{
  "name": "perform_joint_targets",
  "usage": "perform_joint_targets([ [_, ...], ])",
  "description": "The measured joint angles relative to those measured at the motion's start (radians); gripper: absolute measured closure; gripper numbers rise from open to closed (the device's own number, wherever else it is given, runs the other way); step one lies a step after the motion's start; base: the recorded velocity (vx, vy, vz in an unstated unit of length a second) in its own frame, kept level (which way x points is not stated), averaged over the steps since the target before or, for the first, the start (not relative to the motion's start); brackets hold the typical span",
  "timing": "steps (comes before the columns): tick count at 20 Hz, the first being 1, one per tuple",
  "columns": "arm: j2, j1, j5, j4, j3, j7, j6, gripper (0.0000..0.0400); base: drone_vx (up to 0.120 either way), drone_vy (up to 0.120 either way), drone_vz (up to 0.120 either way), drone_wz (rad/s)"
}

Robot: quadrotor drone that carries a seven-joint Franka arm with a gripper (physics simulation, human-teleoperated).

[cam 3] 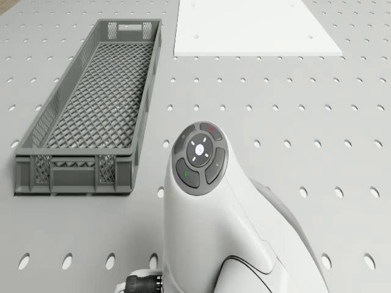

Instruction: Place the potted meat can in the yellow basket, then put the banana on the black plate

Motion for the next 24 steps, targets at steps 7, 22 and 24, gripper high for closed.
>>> perform_joint_targets([
  [7,0.004,-0.010,-0.047,0.018,-0.050,0.000,0.020,0.0000,0.000,0.000,0.000,0.000],
  [22,0.017,-0.016,-0.090,0.034,-0.093,-0.003,0.028,0.0172,0.000,0.000,0.000,0.000],
  [24,0.019,-0.015,-0.091,0.034,-0.094,-0.003,0.027,0.0202,0.000,0.000,0.000,0.000],
])
